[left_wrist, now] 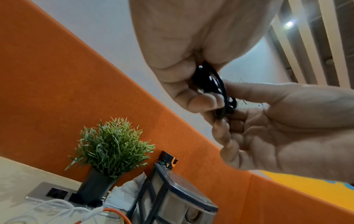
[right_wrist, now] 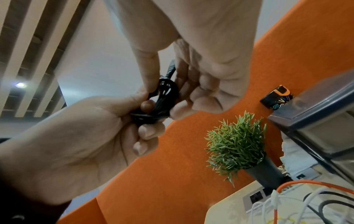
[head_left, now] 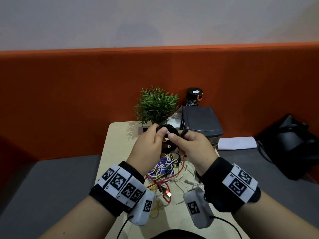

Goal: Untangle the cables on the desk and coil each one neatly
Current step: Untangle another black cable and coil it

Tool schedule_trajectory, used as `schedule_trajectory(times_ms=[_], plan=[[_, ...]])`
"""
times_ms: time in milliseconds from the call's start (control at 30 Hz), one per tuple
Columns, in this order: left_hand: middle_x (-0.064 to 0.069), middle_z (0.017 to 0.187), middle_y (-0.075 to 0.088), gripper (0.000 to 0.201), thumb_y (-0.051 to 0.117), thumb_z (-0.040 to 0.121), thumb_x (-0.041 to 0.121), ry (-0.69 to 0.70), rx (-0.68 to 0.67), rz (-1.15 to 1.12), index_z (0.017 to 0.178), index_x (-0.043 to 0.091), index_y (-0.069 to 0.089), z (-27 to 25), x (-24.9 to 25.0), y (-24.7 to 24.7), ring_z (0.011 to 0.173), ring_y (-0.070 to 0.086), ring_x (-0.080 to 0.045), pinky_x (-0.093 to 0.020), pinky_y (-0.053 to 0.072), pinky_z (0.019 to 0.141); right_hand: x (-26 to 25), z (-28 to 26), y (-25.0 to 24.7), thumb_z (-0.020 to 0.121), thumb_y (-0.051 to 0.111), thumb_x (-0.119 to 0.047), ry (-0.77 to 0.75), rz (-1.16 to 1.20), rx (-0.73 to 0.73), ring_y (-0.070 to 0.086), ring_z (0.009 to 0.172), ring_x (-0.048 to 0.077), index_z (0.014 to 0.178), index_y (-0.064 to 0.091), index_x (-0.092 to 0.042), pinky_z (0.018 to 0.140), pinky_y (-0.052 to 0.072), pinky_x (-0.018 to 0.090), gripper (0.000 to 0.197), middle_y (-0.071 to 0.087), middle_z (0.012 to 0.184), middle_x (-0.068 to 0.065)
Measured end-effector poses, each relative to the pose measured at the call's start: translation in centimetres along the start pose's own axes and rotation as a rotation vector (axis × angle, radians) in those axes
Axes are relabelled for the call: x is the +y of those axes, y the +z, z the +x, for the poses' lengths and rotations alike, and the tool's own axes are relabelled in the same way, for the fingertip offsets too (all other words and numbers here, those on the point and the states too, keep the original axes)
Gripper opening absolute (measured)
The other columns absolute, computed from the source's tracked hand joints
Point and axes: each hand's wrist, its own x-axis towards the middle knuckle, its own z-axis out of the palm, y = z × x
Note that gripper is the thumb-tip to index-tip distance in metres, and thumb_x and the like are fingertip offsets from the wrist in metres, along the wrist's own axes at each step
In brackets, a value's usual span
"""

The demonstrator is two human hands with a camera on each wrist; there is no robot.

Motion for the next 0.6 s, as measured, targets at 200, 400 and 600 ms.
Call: schedule_trajectory(times_ms=[200, 400, 600], plan=[[0.003, 0.074, 0.05, 0.022, 0.031, 0.1, 0.034, 0.121, 0.116, 0.17, 0.089, 0.02, 0.043, 0.2, -0.4, 0.2, 0.067, 0.048, -0.012, -0.025, 0.034, 0.054, -0.5, 0.4, 0.1, 0.085, 0.067, -0.009, 0.058, 0.174, -0.038, 0.054, 0.05, -0.002, 0.087, 0.071, -0.011, 0.052, 0.039, 0.01, 0.005, 0.065, 0.063, -0.008], [0.008, 0.075, 0.042, 0.023, 0.026, 0.1, 0.038, 0.136, 0.145, 0.42, 0.092, 0.022, 0.039, 0.5, -1.0, -0.2, 0.067, 0.043, -0.017, -0.033, 0.027, 0.052, 0.2, 0.6, 0.9, 0.084, 0.068, -0.017, 0.094, 0.1, 0.025, 0.054, 0.061, 0.012, 0.083, 0.066, -0.012, 0.057, 0.037, 0.025, 0.005, 0.066, 0.066, 0.002], [-0.001, 0.071, 0.047, 0.029, 0.03, 0.1, 0.035, 0.121, 0.059, 0.263, 0.085, 0.014, 0.04, 0.6, -0.7, -0.1, 0.064, 0.044, -0.02, -0.034, 0.028, 0.054, 0.6, 0.8, 1.3, 0.085, 0.062, -0.004, 0.144, 0.181, 0.033, 0.054, 0.056, 0.01, 0.073, 0.064, -0.01, 0.055, 0.034, 0.026, 0.013, 0.058, 0.055, -0.002]])
